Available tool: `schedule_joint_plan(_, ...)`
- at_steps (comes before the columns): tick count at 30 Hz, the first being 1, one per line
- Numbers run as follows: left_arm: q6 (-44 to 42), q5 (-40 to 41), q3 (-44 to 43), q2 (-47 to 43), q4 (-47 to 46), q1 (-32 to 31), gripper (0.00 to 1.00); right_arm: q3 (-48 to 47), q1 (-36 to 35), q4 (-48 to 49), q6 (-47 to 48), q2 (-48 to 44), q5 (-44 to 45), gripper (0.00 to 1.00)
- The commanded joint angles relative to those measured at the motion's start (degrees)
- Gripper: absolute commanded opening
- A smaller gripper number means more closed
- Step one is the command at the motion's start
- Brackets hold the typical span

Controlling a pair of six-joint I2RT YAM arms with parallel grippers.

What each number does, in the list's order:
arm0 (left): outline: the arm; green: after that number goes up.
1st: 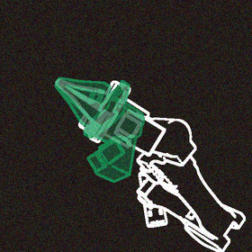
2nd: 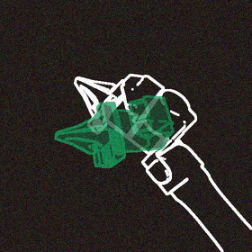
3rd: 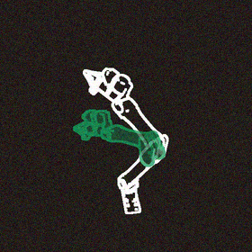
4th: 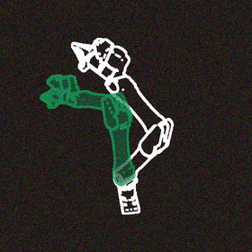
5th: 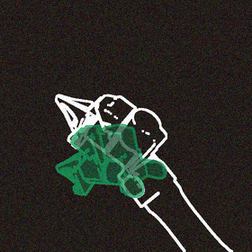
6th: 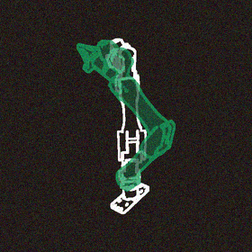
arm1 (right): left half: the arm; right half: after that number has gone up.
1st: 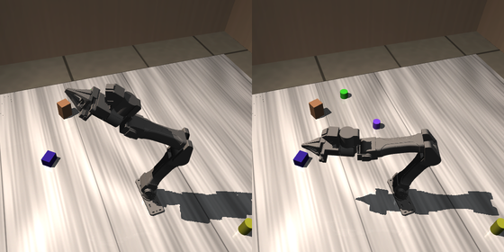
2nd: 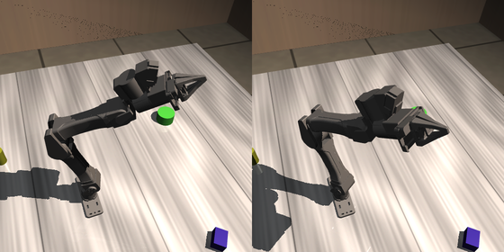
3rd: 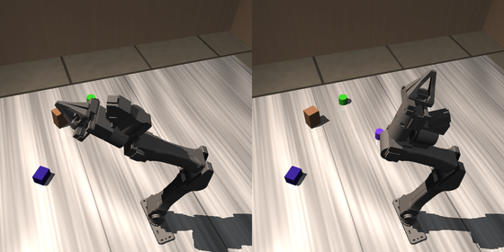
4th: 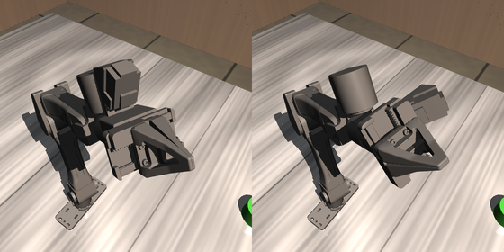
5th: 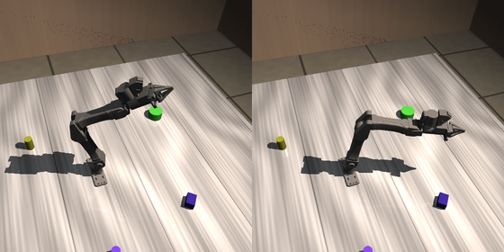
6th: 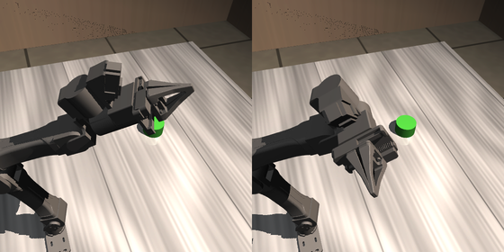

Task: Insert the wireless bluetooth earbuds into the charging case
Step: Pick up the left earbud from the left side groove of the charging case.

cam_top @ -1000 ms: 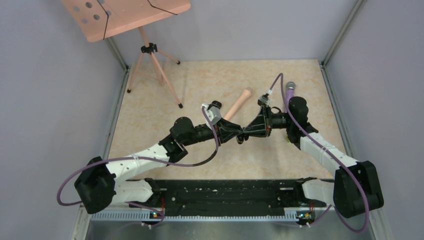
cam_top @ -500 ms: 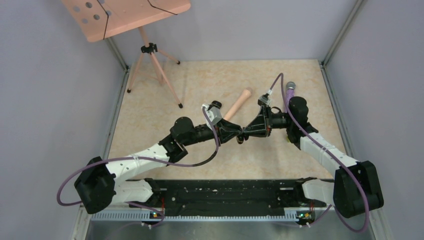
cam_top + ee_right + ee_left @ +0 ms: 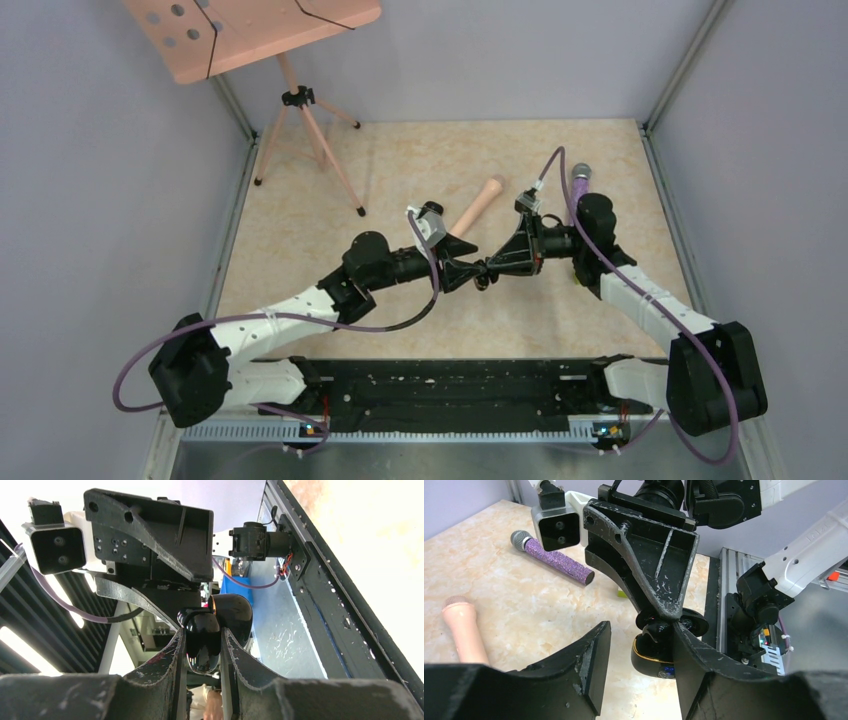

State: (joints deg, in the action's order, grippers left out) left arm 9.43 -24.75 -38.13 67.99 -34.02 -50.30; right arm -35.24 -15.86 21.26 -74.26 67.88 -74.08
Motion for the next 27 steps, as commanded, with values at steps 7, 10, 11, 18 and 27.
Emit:
schedule_joint_plan(7,0.3,-0.7,-2.6,-0.1,2.7,-0.6,0.57,-1.8,0.2,-2.1,3.6,-1.5,1.2,0.00)
schedule_joint_plan(10,0.3,0.3,-3.1,-0.1,3.9,-0.6,0.55,-1.8,0.2,-2.3,3.9,-1.5,1.2,0.00)
schedule_joint_plan(11,0.4,0.7,-3.3,-0.2,4.0,-0.6,0.53,-1.8,0.1,-2.4,3.9,-1.5,1.3,0.00)
schedule_joint_plan(18,0.5,1.7,-3.5,-1.1,5.1,-0.6,0.50,-1.9,0.1,-3.4,4.8,-1.6,1.5,0.00)
schedule_joint_plan(27,0.7,2.8,-5.3,-1.3,9.2,-0.6,0.52,-1.9,0.2,-5.5,6.3,-1.5,2.2,0.00)
